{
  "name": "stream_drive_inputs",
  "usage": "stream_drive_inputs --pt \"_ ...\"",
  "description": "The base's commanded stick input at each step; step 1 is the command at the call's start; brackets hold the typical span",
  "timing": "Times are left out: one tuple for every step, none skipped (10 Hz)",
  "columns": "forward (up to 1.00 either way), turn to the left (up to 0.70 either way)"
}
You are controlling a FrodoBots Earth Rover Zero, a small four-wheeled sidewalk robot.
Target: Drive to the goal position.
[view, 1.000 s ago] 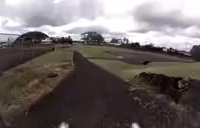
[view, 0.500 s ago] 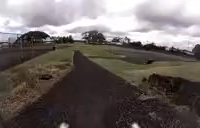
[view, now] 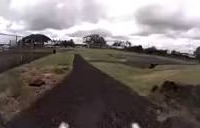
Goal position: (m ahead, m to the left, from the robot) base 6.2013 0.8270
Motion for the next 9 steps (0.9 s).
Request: stream_drive_inputs --pt "0.85 0.27" --pt "0.85 0.22" --pt "0.85 0.0" --pt "0.85 0.0" --pt "0.85 0.0" --pt "0.85 0.0" --pt "0.85 0.0" --pt "0.85 0.0" --pt "0.85 0.0"
